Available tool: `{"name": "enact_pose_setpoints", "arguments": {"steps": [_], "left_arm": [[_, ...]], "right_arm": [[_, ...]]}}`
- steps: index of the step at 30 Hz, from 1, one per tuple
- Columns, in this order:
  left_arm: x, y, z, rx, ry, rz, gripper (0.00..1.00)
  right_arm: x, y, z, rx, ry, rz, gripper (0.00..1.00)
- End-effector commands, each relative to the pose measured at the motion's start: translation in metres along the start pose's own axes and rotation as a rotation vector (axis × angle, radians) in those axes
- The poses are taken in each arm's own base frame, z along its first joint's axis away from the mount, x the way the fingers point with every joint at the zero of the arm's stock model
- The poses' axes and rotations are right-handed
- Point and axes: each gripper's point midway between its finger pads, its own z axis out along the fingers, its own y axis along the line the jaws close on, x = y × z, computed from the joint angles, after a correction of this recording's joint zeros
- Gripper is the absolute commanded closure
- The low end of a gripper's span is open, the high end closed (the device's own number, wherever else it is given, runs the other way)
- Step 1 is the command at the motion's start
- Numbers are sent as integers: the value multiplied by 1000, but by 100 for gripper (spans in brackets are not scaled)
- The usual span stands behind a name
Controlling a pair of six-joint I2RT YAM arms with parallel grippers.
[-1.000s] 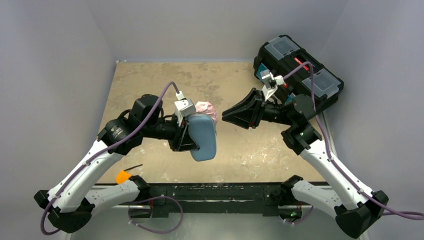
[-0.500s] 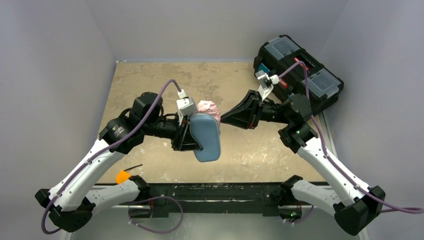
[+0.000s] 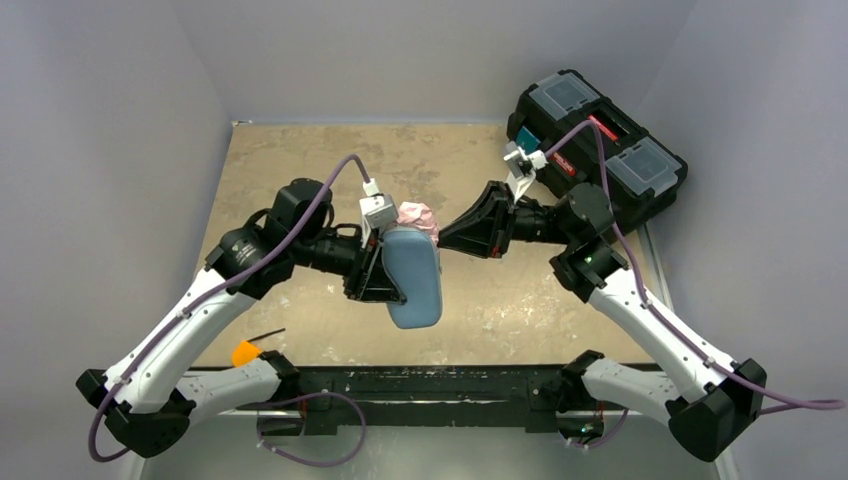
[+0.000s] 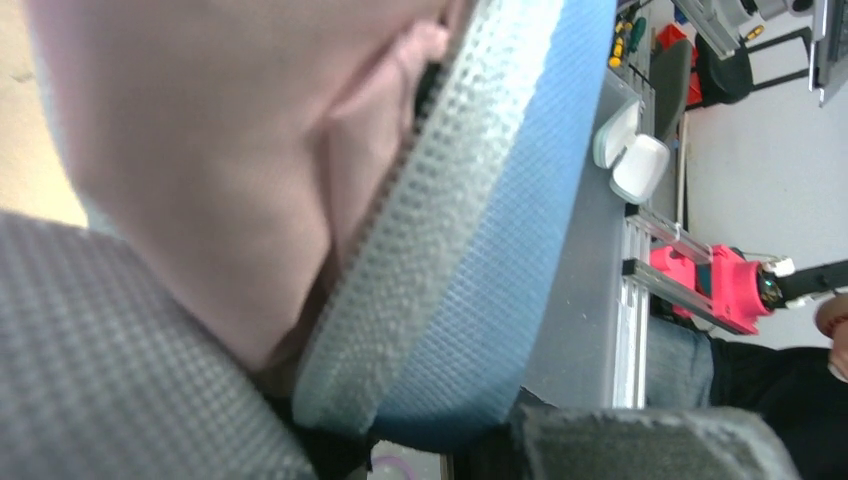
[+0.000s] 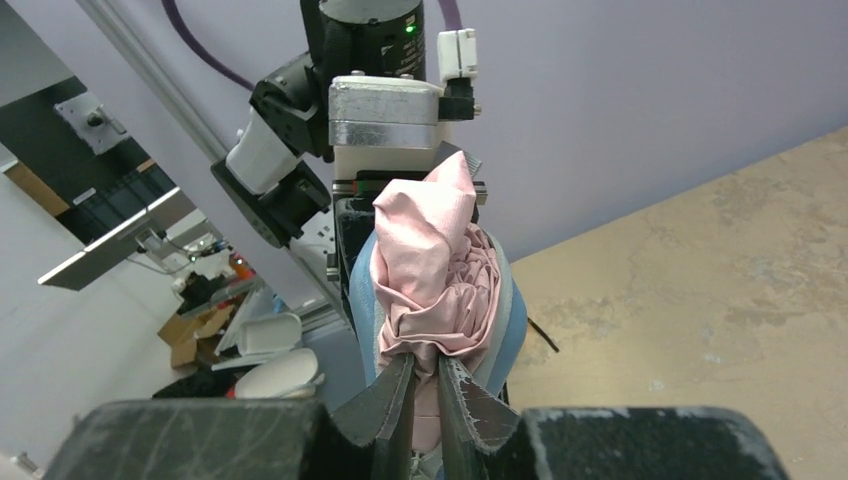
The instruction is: Put away the umbrella
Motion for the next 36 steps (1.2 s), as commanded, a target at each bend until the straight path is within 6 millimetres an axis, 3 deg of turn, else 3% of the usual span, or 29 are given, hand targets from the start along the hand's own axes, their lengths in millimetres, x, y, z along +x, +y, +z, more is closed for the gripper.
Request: {"name": "enact_pose_setpoints", "arguments": {"steps": [1,9,15,19,24,26,28,30,33,36], "left_arm": [[-36,-37,-8,154,-61,172,79],[-38,-38,-7,186,15,177,74],[-39,-35,-4,186,16,190,62],[-40,-34,-6,171,16,210,58],[-43,-34,-7,166,10,225,58],[-44,-34,-5,170,3,221,60],[-45,-31,-3,161,-14,215,76],[-46,-26,-2,126,-41,213,100],[-46,-21,-3,86,-80,213,100],[-40,-14,-6,41,-83,190,100]], "right_arm": [[23,16,18,-87,90,-48,87],[65,7,42,-118,172,24,92],[97,30,66,-248,240,59,93],[119,43,70,-337,297,64,94],[137,40,73,-353,333,81,95],[142,37,79,-338,335,83,96],[144,36,83,-328,325,83,96],[146,32,84,-301,313,85,97],[144,18,81,-191,299,64,94],[130,0,74,-48,266,17,81]]}}
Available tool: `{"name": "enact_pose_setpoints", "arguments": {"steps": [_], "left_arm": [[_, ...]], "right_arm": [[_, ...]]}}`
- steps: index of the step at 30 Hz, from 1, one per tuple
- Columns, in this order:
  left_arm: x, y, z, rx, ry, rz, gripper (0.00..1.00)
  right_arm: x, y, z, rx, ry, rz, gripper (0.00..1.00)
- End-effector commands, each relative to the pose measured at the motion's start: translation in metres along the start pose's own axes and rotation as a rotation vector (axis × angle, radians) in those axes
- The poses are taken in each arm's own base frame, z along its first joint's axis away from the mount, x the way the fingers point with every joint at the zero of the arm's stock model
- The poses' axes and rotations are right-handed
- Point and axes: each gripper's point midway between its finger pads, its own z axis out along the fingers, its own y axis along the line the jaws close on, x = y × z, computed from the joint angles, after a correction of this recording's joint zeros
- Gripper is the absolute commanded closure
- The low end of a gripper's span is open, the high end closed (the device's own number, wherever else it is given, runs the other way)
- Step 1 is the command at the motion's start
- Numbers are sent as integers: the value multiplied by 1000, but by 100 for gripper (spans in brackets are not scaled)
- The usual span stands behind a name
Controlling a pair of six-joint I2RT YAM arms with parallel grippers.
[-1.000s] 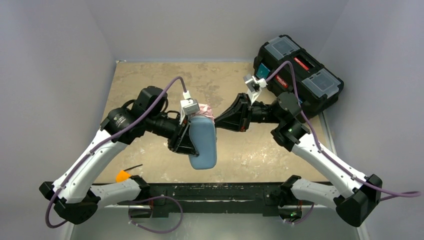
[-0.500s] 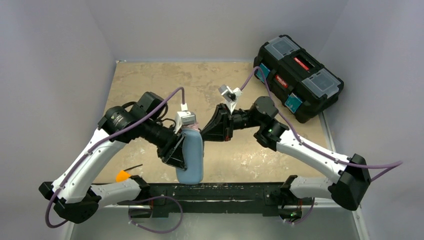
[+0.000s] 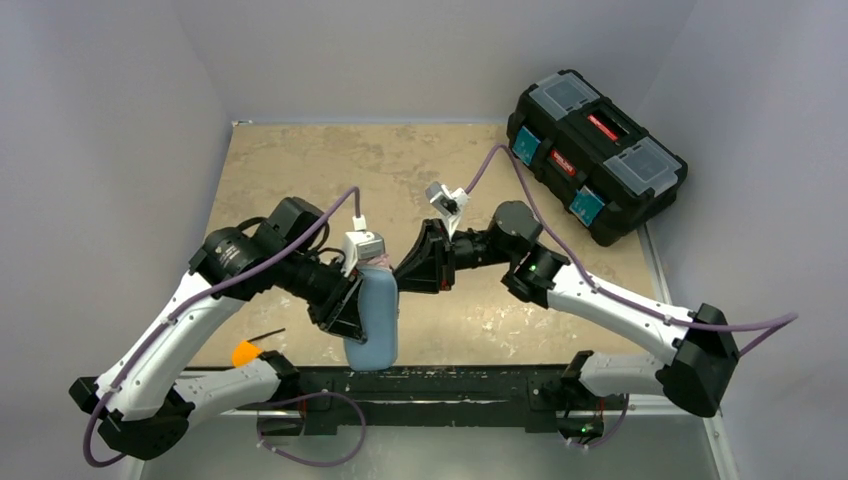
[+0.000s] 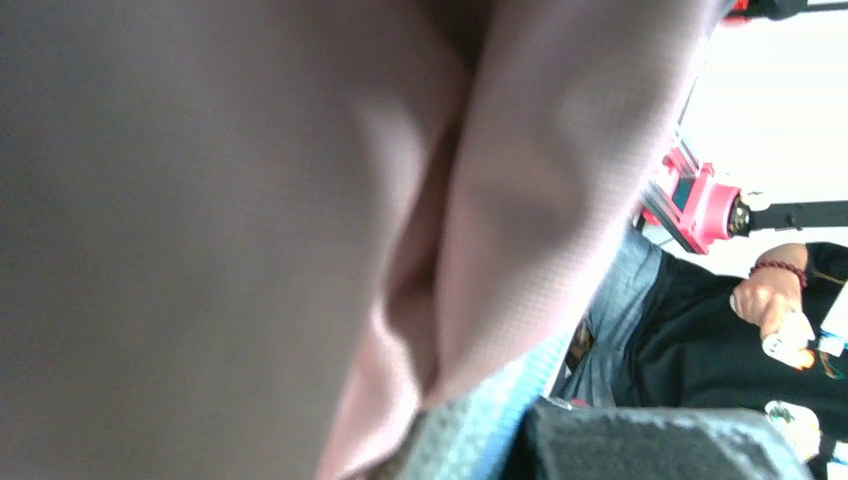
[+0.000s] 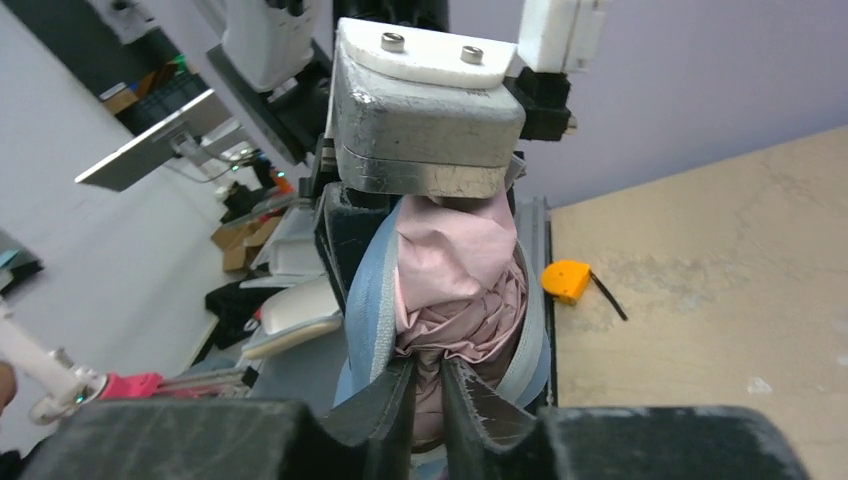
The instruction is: Put away the umbrella
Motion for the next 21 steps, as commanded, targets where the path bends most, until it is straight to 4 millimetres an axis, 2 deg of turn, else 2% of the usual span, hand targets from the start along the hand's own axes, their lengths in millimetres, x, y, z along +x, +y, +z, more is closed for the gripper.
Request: {"name": "enact_pose_setpoints", "arguments": {"steps": [1,5,9,17,21], "left_arm": [[-119,-26,-5,104,-421,419,100],[-112,-17,-3,69,-409,380,100],[-107,-12,-2,49,-409,366,100],[-103,-5,0,24,-404,350,100],[-101,-6,-4,6,-397,343,100]], "right_arm": [[32,-20,4,183,70,26,75],[4,-31,-22,285,18,-3,49],[-30,-33,-53,394,-61,-59,33],[-85,-22,-98,541,-210,-161,9],[-83,-32,-115,633,-206,-165,5]]}}
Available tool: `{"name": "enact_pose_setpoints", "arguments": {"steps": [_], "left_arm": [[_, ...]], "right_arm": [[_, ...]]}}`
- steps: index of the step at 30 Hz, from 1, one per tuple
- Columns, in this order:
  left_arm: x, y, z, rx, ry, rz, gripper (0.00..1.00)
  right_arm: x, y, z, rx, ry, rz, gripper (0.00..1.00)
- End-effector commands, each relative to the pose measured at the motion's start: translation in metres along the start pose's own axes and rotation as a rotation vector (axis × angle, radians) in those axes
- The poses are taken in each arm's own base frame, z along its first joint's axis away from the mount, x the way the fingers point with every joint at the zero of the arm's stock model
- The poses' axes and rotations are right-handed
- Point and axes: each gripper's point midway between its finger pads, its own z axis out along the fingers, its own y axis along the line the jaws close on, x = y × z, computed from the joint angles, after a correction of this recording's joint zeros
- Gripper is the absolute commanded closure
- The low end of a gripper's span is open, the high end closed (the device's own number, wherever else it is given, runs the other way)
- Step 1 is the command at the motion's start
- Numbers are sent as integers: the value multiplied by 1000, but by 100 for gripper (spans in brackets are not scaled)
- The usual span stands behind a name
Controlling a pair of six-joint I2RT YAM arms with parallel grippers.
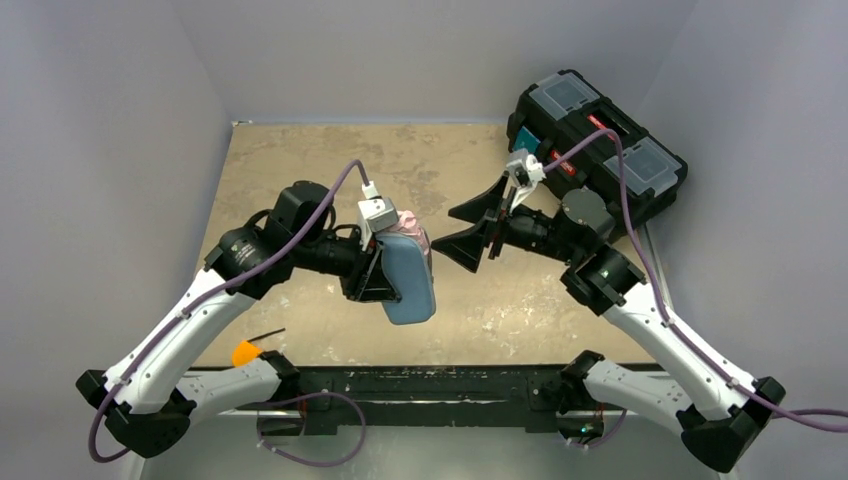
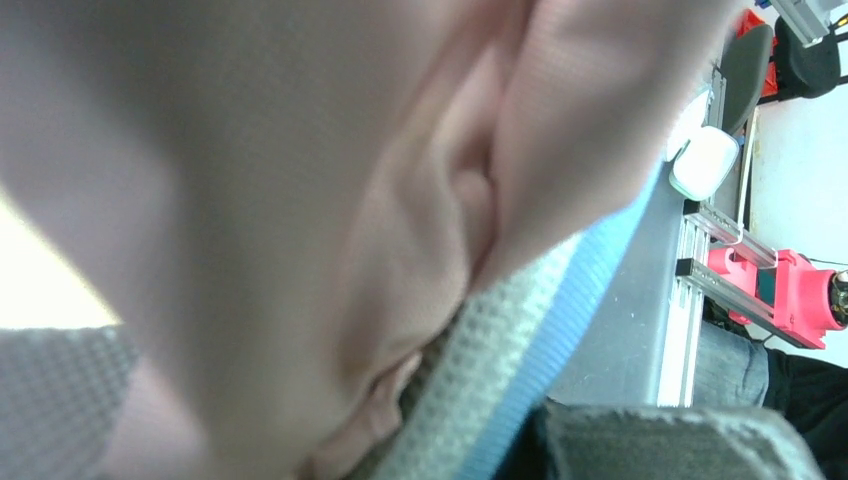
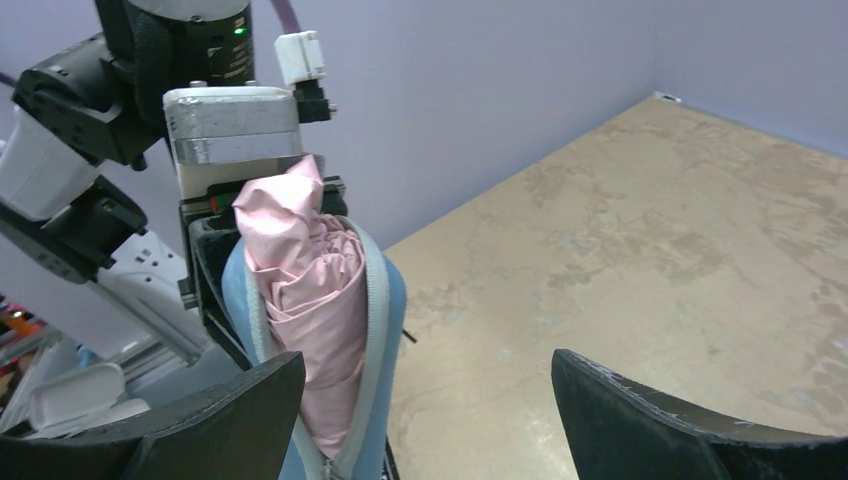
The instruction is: Put away the umbrella
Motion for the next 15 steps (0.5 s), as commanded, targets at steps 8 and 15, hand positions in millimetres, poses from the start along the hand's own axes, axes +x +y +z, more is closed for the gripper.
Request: {"name": "enact_pose_setpoints", "arguments": {"steps": [8,15], "left_arm": [[-27,-5,-23,-89,-69,53,100],[-25,21,-42,-325,57,-94,100]], "right_arm": [[10,-17,-29,103,17,-126,1],[61,-49,-19,235,112,-193,8]]}}
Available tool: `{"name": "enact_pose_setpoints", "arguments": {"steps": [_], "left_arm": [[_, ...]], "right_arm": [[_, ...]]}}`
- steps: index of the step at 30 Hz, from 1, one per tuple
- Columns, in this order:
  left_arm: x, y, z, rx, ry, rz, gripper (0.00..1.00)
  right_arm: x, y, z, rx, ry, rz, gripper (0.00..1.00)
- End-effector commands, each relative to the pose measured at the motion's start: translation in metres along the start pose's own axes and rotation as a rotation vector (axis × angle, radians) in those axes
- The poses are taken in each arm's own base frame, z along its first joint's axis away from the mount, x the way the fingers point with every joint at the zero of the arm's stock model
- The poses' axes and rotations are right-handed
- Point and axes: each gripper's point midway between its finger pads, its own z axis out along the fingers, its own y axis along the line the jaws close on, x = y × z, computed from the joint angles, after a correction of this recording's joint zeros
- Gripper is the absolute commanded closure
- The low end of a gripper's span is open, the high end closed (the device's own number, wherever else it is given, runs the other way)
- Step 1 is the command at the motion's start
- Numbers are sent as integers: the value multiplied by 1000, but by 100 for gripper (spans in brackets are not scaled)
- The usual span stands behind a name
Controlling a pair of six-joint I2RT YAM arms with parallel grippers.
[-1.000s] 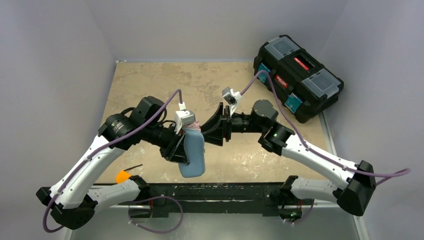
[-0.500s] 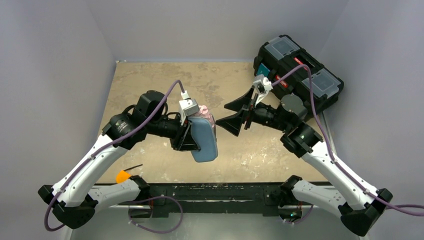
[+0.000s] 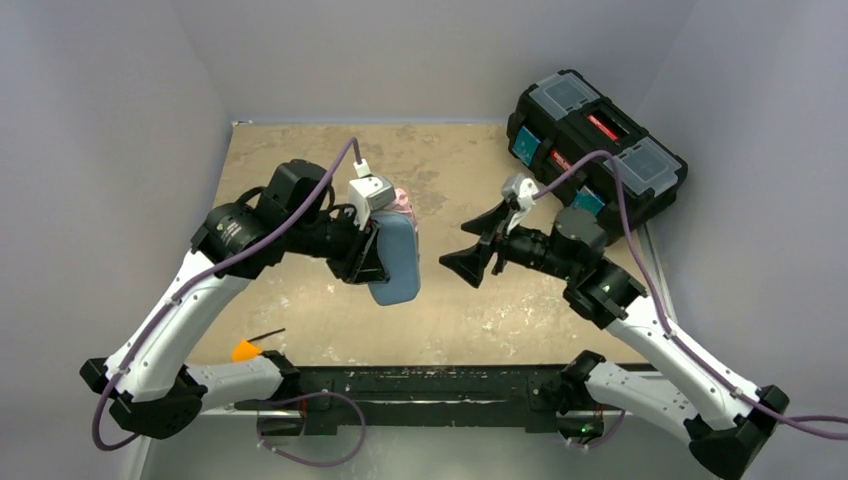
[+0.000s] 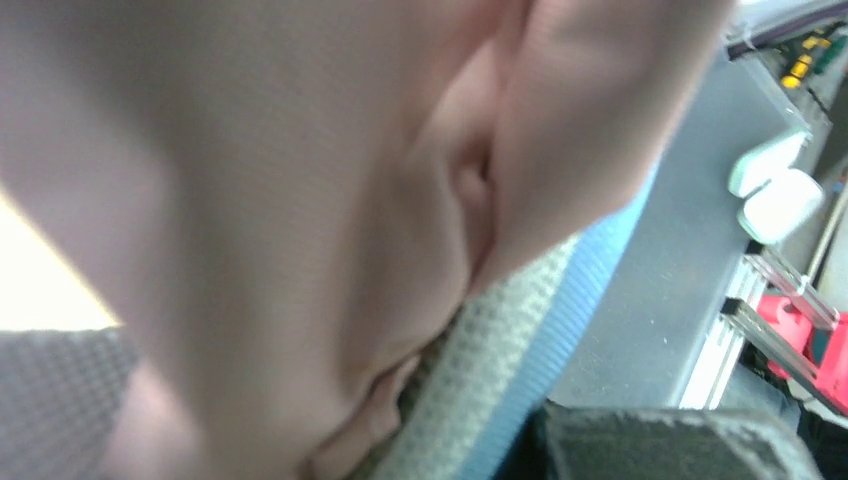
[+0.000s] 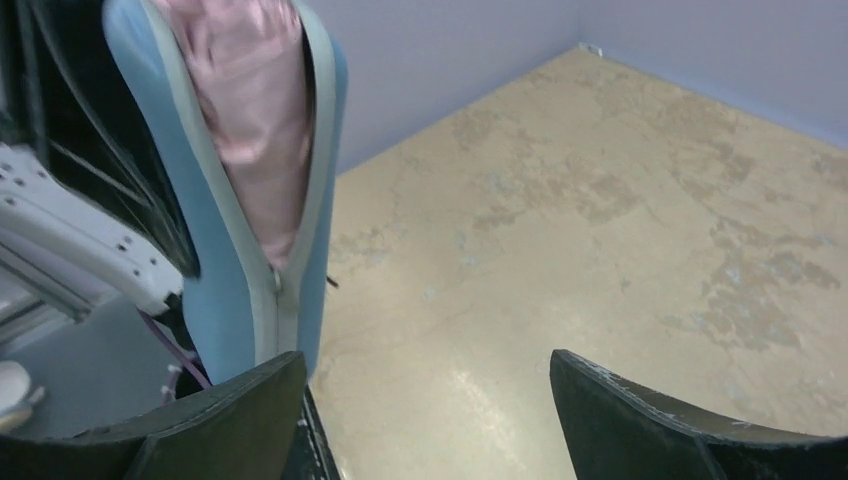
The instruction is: Put away the umbrella
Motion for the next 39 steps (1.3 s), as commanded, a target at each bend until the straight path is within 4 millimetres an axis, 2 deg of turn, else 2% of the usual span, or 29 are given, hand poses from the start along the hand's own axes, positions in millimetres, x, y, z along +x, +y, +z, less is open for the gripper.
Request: {"name": "enact_pose_setpoints", "arguments": {"steps": [1,3,8,12,17,23,30,39], "left_arm": [[-8,15,-20,-163,26,-54,100],[-5,18,-23,-199,53,-89,100],[1,27,-29,-294,109,-202,100],[20,48,-29,-424,199,-291,100],[39,63,-19,-498,266,-369,100],[39,64,-11,-493,274,-396,100],[39,61,-2,-454,298,-414,100],[38,56,2,-418,311,-428,100]], "right_arm": [[38,-22,15,163,47,-114,8],[48,-18,25,207,37,-174,7],[36,-24,46,305,-145,-129,16],[53,-19,70,299,-207,-73,21],[80,6,102,196,-199,-77,23],[90,23,112,122,-243,-30,25],[91,24,118,118,-262,-46,30],[82,29,128,97,-299,-69,38]]}}
